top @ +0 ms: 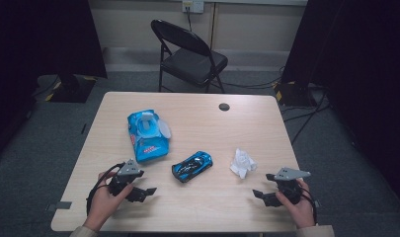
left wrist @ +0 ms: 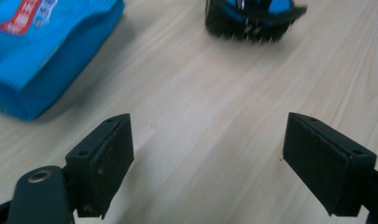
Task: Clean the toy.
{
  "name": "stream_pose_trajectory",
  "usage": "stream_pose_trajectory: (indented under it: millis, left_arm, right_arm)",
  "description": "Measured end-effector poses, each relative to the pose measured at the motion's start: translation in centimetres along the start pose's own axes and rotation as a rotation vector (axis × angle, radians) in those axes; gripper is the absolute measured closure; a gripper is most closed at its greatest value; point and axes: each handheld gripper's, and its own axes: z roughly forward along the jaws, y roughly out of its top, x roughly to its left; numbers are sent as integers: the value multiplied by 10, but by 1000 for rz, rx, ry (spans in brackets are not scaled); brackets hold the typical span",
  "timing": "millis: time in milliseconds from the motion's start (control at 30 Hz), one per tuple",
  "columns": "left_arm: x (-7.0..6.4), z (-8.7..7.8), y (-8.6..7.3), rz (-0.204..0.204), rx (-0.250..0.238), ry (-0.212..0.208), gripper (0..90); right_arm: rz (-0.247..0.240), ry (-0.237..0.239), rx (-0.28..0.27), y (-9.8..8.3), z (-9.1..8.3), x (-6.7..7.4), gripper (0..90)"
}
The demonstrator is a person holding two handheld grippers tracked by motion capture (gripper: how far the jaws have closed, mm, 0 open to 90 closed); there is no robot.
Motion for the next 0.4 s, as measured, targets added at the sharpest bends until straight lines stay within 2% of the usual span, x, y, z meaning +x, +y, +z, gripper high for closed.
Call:
stream_pose_trajectory:
  millis: [133,233,333,400]
  left_arm:
    - [1,-7,-8,12,1,24,164]
    - [1,-9,-10,18,2,25,161]
    - [1,-8,-13,7,15,20,162]
    - [1,-7,-14,19,16,26,163]
  right_arm:
    - [-12,-2,20,-2,4,1,151]
    - [-16,0,28,-3,5,1,151]
    - [-17,-2,21,-2,5,1,150]
    - [-15,-2,18,-3,5,1,151]
